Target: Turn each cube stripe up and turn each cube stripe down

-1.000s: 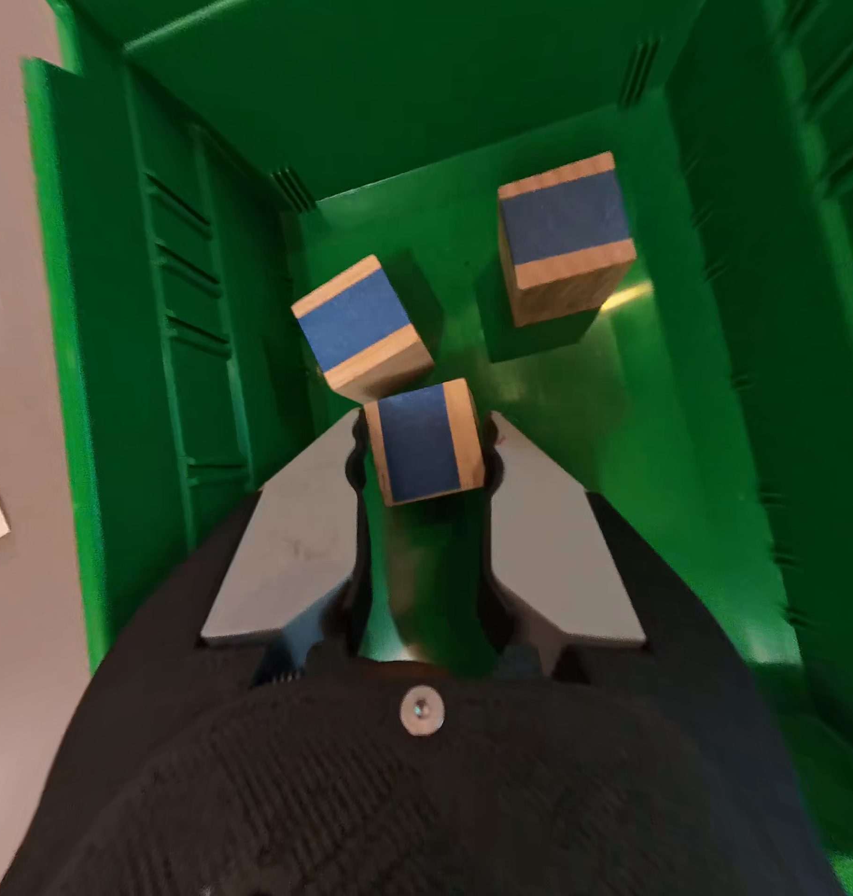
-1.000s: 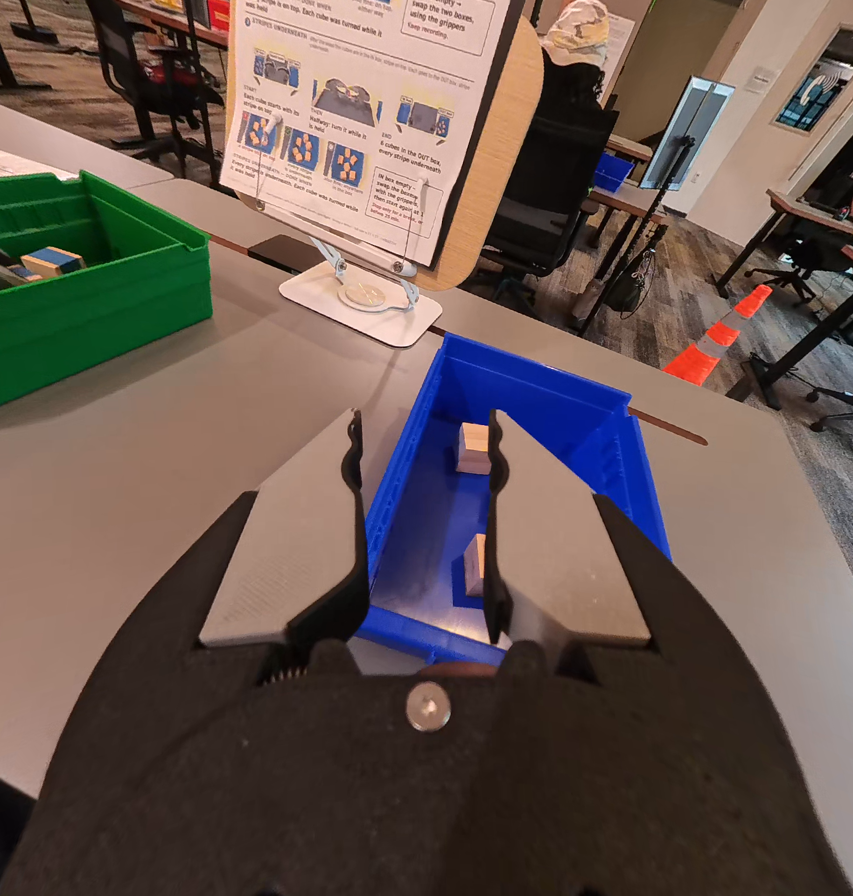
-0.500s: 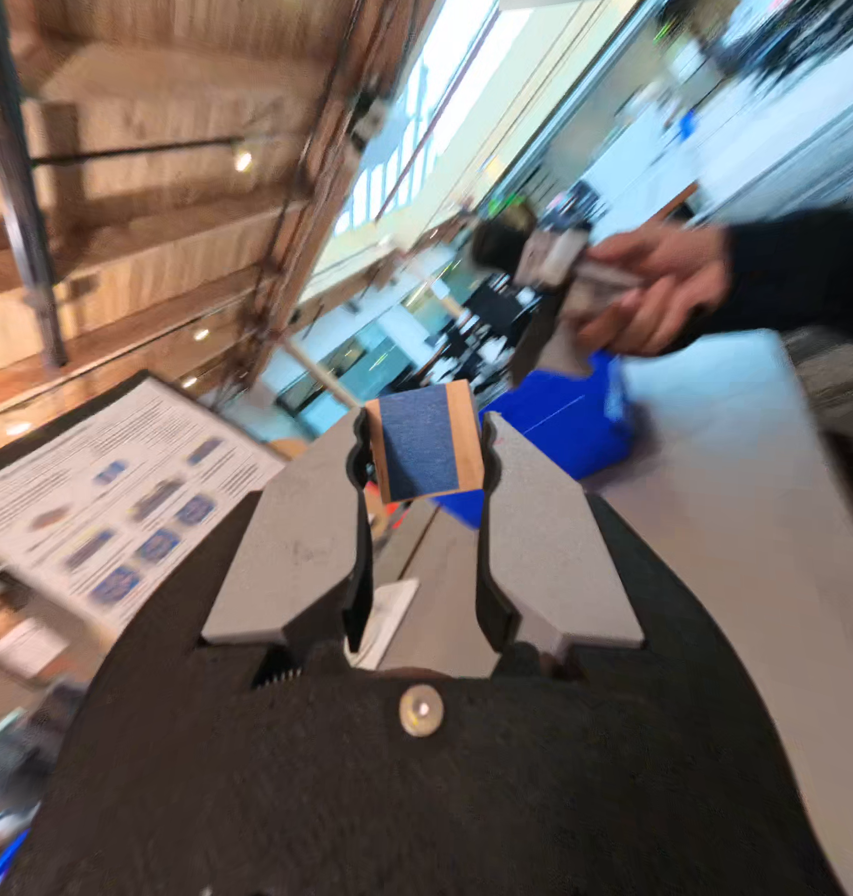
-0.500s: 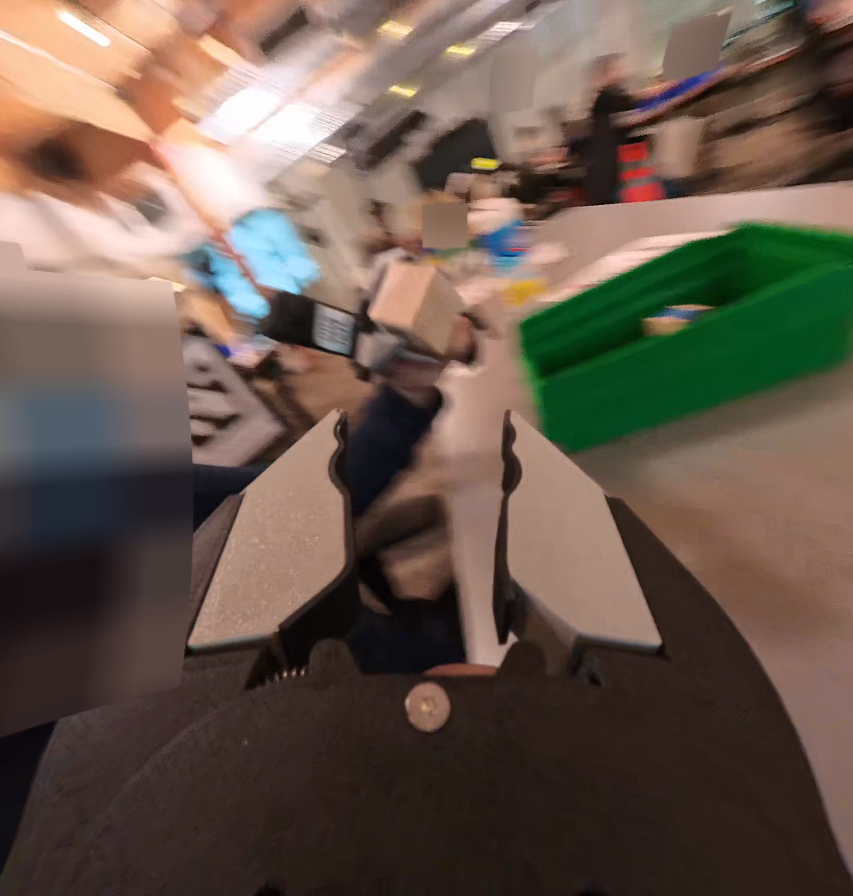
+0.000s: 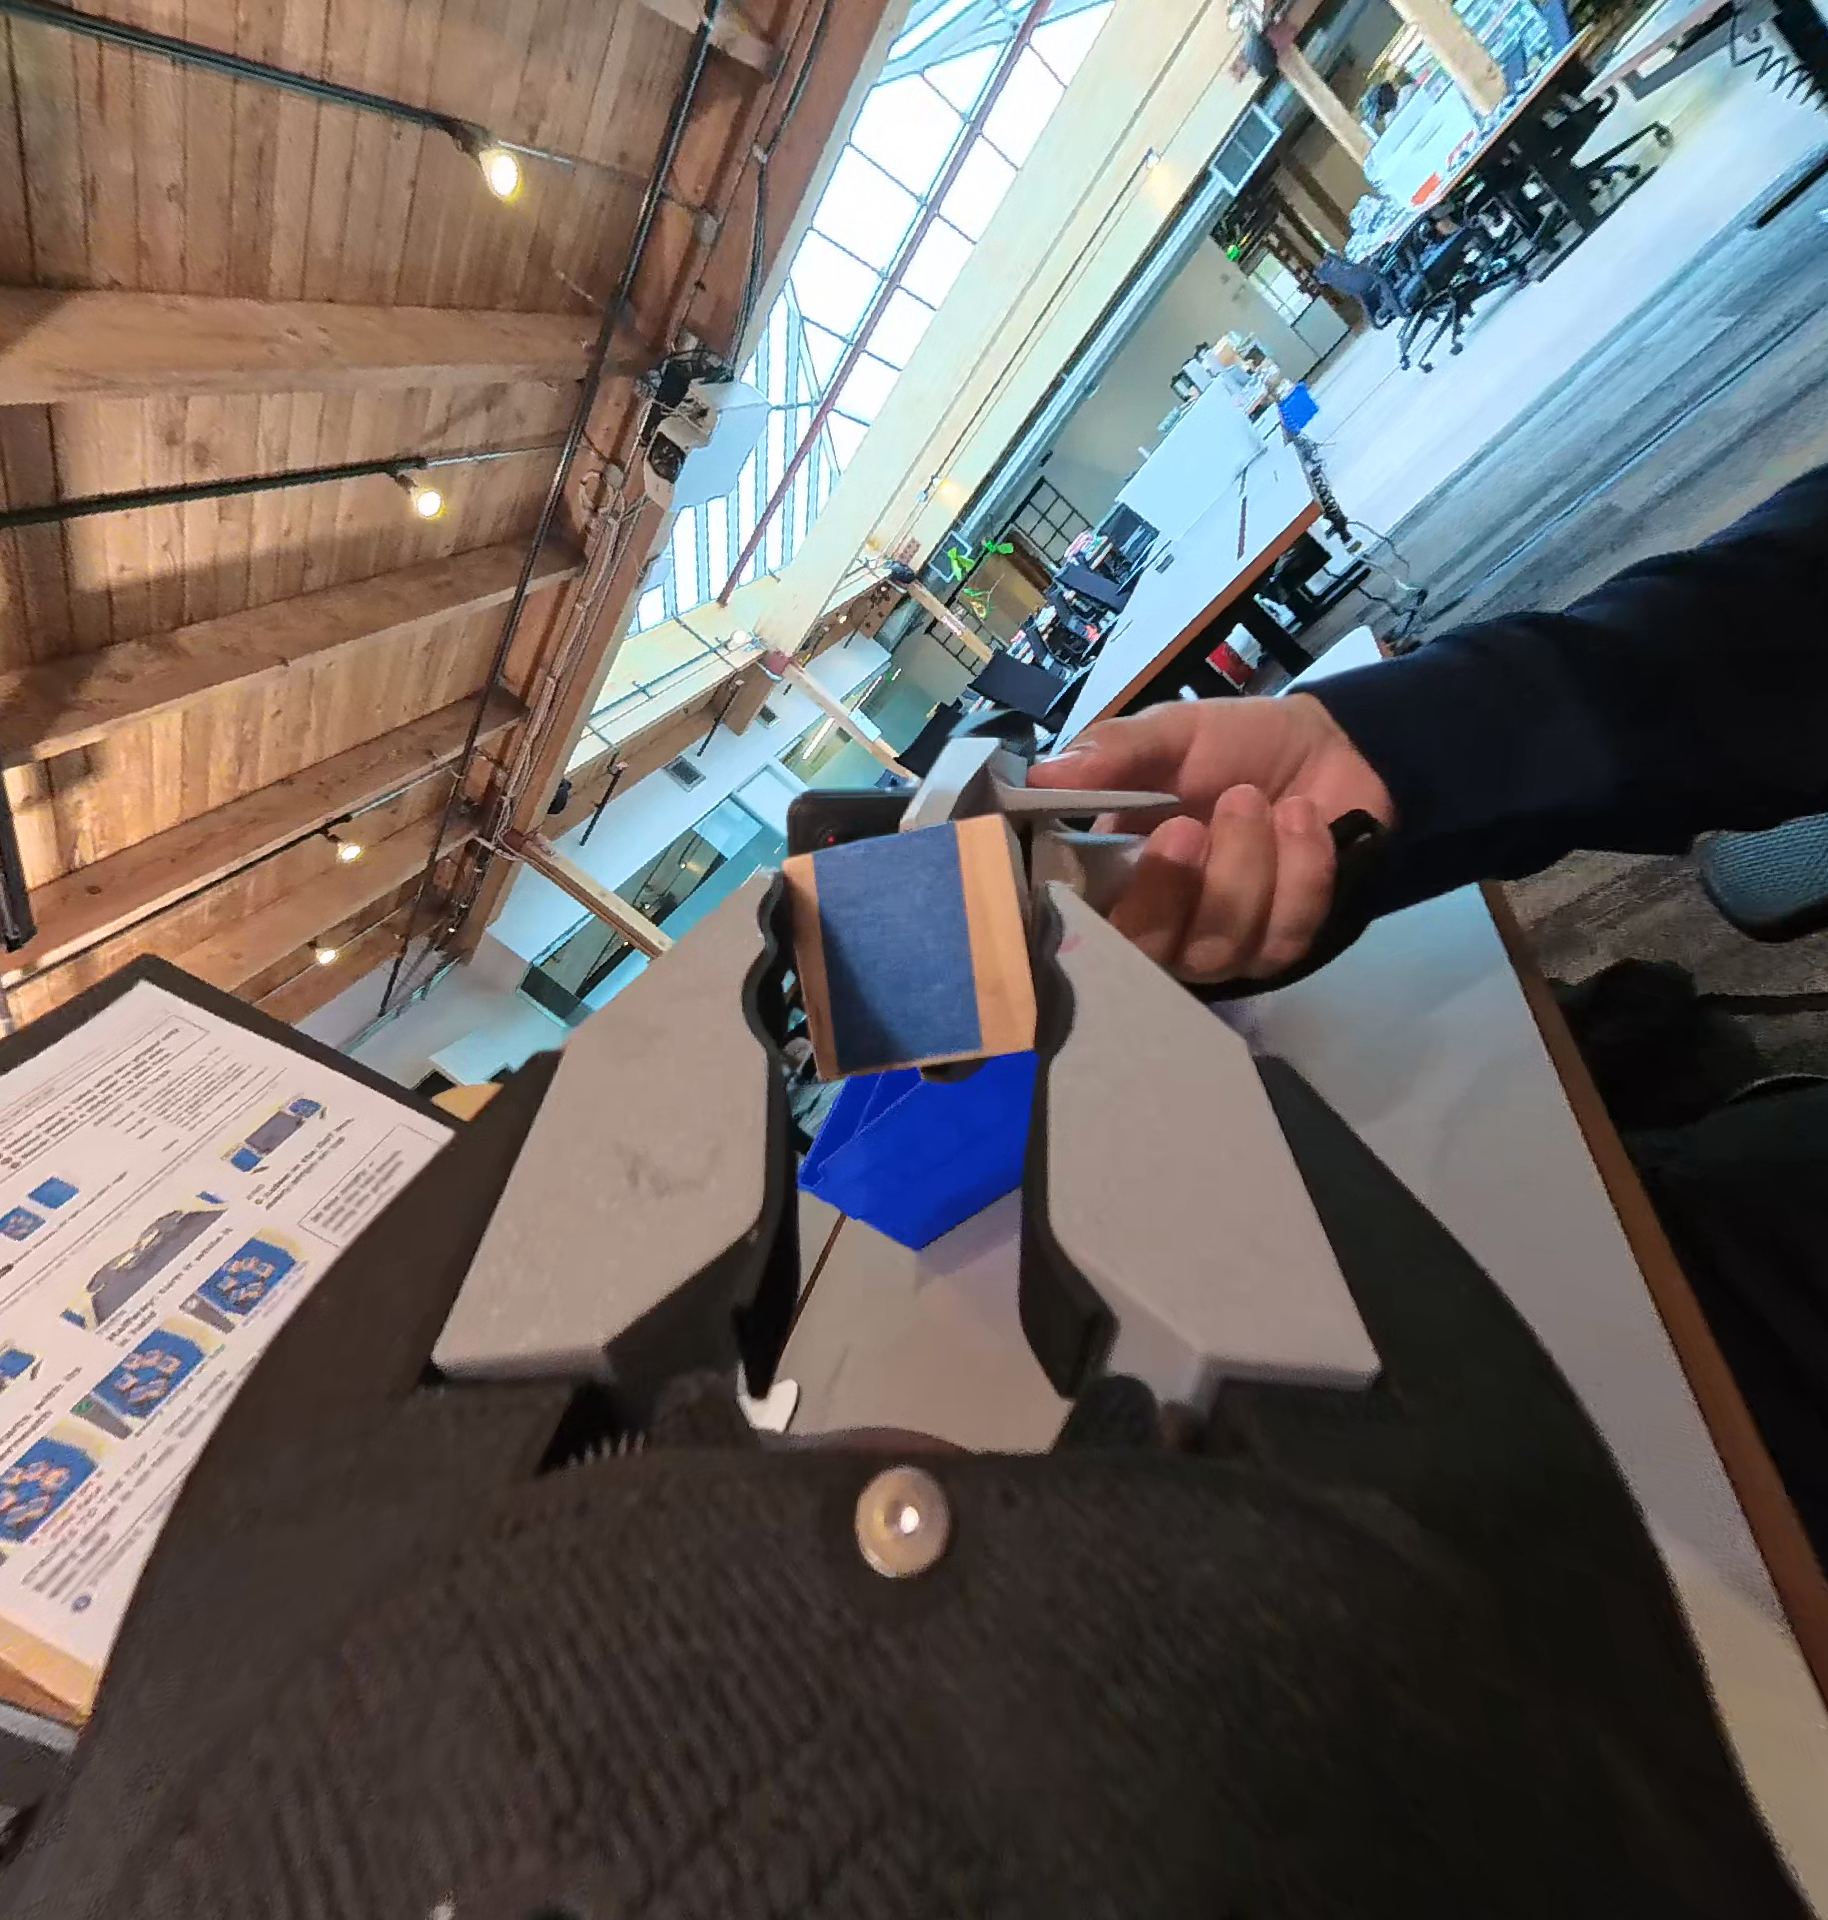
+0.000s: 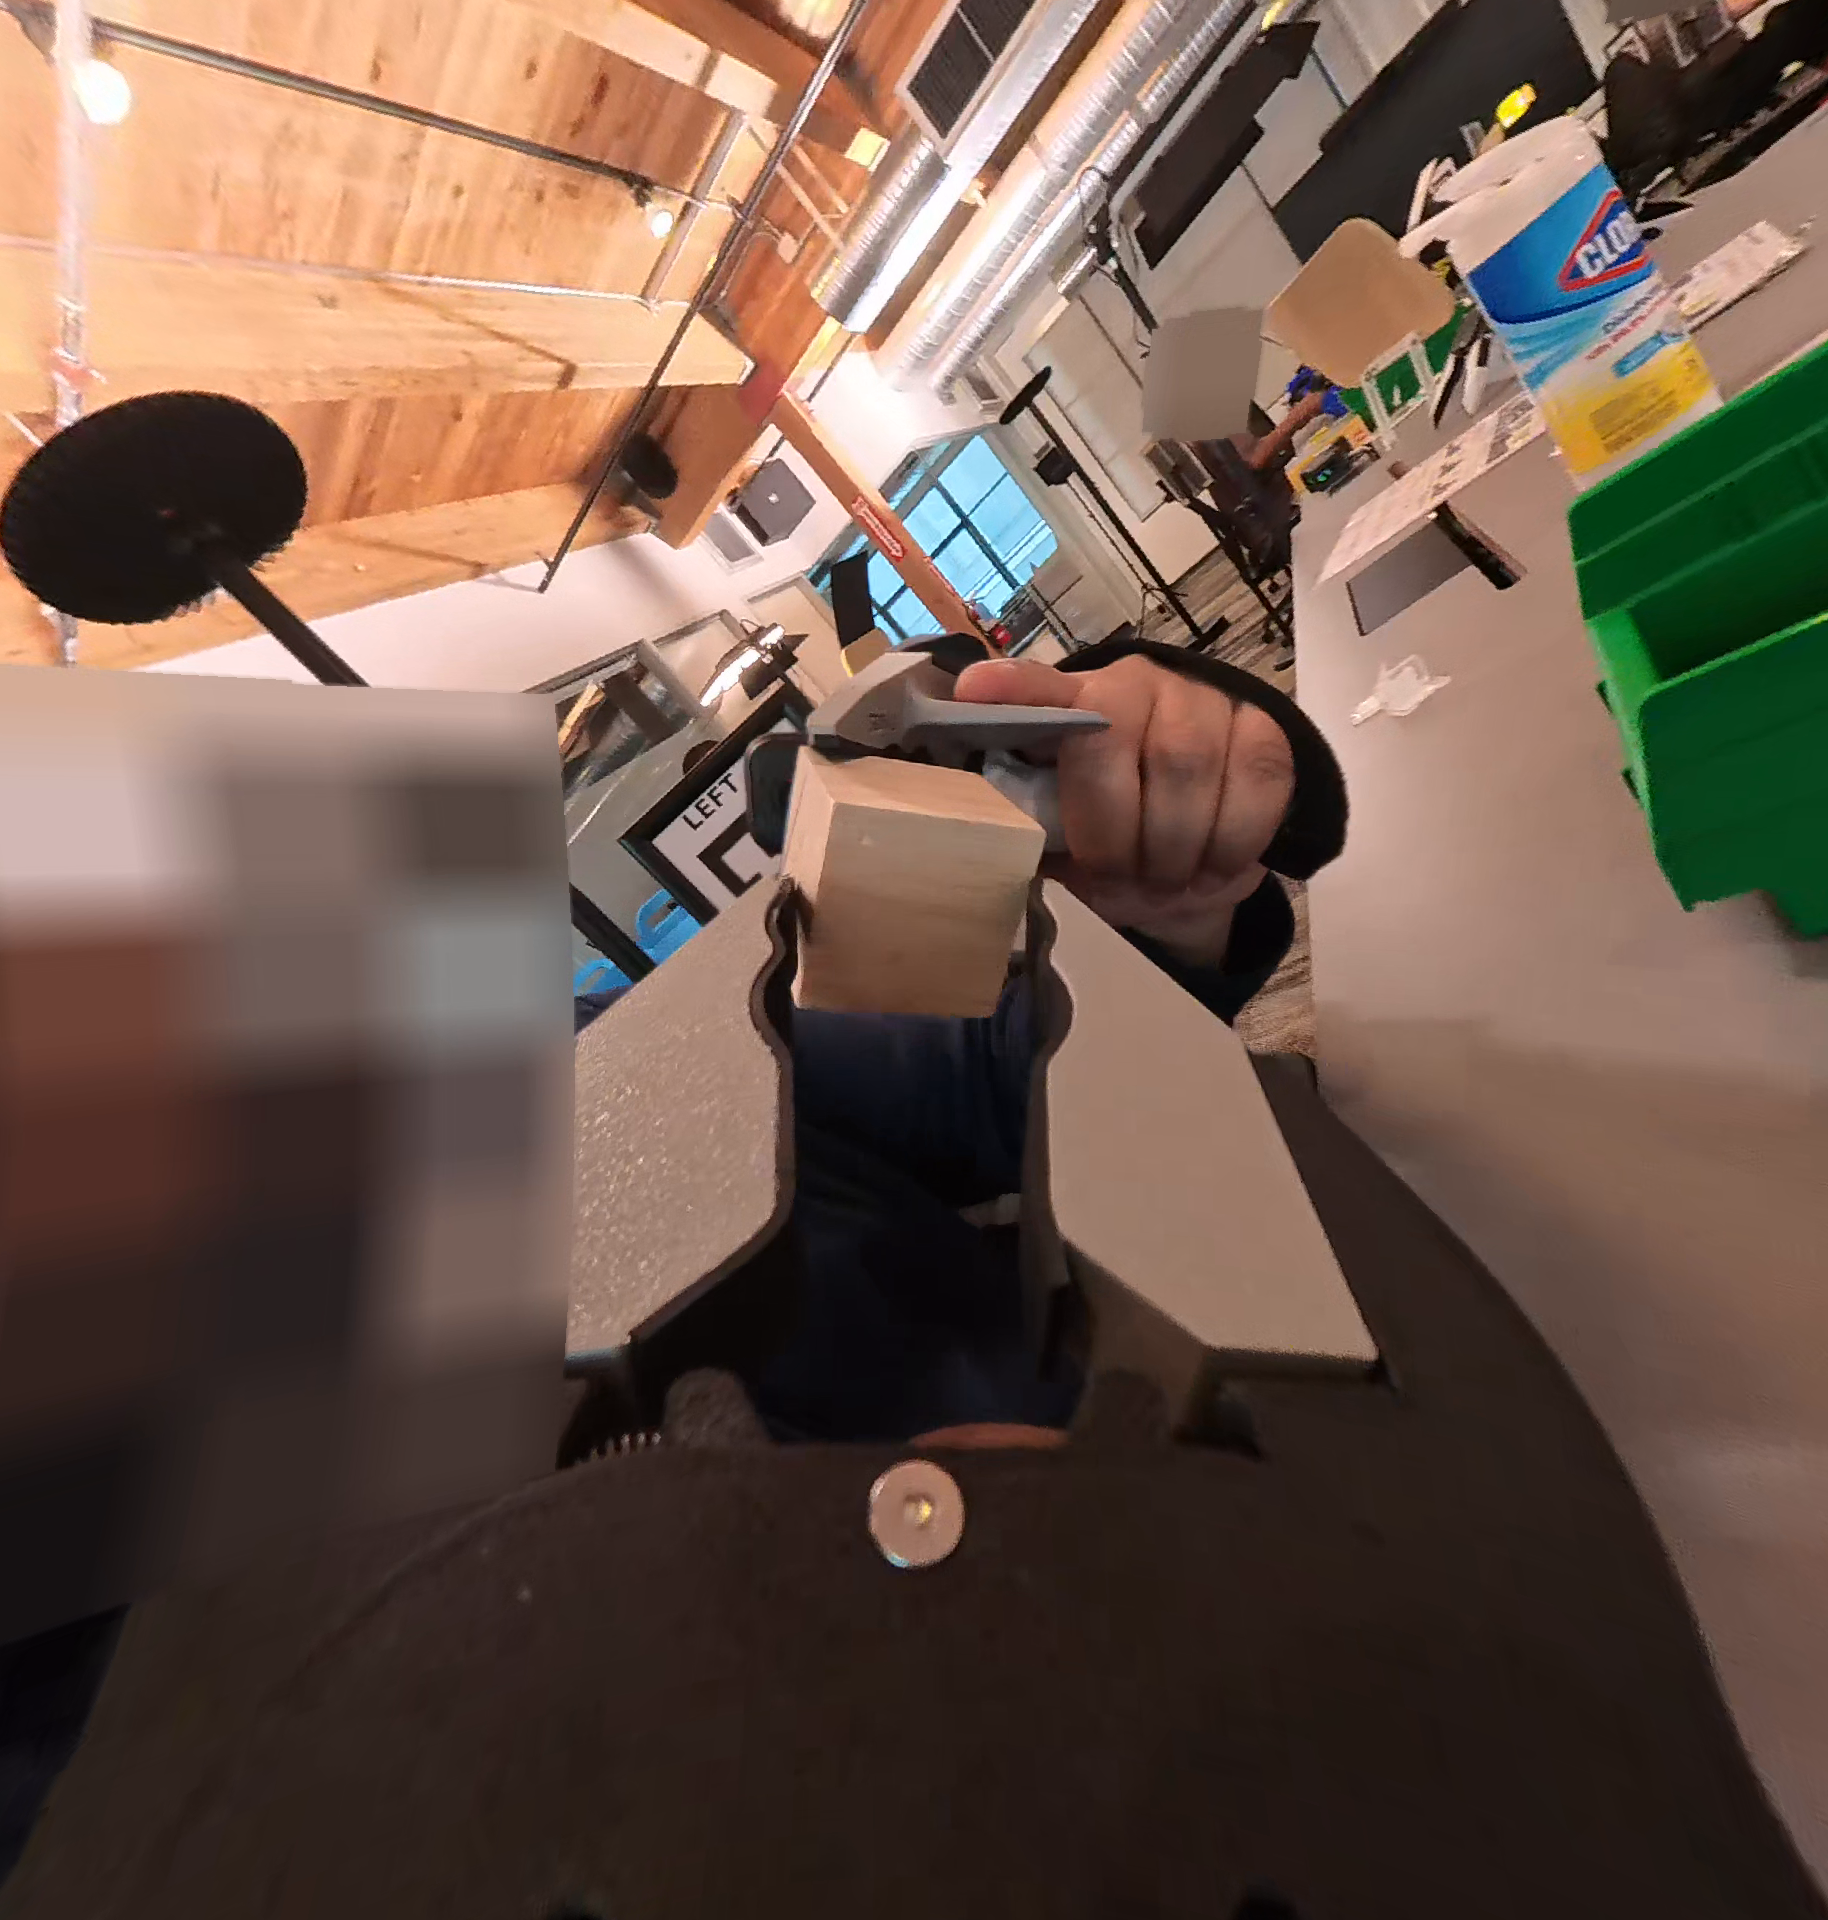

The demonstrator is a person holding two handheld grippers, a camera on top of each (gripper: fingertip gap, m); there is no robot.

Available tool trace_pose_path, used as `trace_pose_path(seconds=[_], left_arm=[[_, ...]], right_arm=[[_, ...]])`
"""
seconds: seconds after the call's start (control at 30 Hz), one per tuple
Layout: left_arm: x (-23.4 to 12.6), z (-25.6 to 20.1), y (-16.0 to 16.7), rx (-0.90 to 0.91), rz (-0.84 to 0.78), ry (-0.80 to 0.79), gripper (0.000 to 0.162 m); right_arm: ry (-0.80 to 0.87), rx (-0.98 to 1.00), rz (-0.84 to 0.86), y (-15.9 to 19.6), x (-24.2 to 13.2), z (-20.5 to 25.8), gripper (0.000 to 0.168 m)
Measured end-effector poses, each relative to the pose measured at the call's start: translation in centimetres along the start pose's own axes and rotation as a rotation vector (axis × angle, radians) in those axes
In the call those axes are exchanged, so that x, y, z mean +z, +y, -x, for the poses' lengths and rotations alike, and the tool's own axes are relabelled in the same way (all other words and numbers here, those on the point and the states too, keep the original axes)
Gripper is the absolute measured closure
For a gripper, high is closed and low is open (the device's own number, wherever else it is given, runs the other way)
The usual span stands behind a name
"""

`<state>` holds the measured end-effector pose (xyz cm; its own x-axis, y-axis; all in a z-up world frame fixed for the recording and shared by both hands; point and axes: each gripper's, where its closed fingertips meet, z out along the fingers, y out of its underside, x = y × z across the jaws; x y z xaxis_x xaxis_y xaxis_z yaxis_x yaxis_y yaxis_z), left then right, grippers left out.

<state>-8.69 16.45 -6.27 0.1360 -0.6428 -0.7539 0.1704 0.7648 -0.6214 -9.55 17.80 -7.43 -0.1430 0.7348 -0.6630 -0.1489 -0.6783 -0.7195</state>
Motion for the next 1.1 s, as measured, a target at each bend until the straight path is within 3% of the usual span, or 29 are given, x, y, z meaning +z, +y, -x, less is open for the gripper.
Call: trace_pose_path(seconds=[0.03,0.17,0.4,0.57,0.67,0.7,0.77,0.9,0.97,1.1], left_arm=[[0.0,0.0,0.3,0.0,0.005,-0.01,0.118],[-0.1,0.3,1.1,-0.015,0.012,-0.058,0.118],[-0.5,0.1,0.6,-0.037,-0.009,-0.028,0.118],[-0.3,0.6,2.0,-0.031,0.091,-0.078,0.12],[-0.9,2.4,1.9,-0.053,0.097,-0.169,0.114],[-1.2,3.0,1.9,-0.074,0.103,-0.185,0.114],[-2.0,4.4,2.3,-0.117,0.132,-0.226,0.116],[-3.2,6.4,3.9,-0.176,0.215,-0.297,0.123],[-3.4,6.7,4.7,-0.167,0.25,-0.321,0.126],[-3.0,6.2,6.1,-0.119,0.333,-0.308,0.126]], right_arm=[[0.011,0.0,-0.005,-0.1,-0.1,-0.2,0.128],[0.045,-0.003,-0.022,-0.4,-0.3,-1.0,0.128],[-0.066,0.11,-0.044,-0.1,0.3,-0.9,0.126],[0.081,0.005,-0.053,-0.8,-0.7,-1.7,0.128],[0.17,-0.074,-0.125,-3.0,-3.2,-1.1,0.128],[0.269,-0.136,-0.159,-4.1,-4.9,-1.4,0.128],[0.621,-0.319,-0.208,-6.4,-10.3,-3.1,0.129],[1.413,-0.535,-0.224,-9.1,-25.2,-5.1,0.128],[1.6,-0.478,-0.15,-8.1,-29.7,-6.4,0.128],[1.767,-0.342,0.005,-5.4,-34.2,-10.4,0.127]])
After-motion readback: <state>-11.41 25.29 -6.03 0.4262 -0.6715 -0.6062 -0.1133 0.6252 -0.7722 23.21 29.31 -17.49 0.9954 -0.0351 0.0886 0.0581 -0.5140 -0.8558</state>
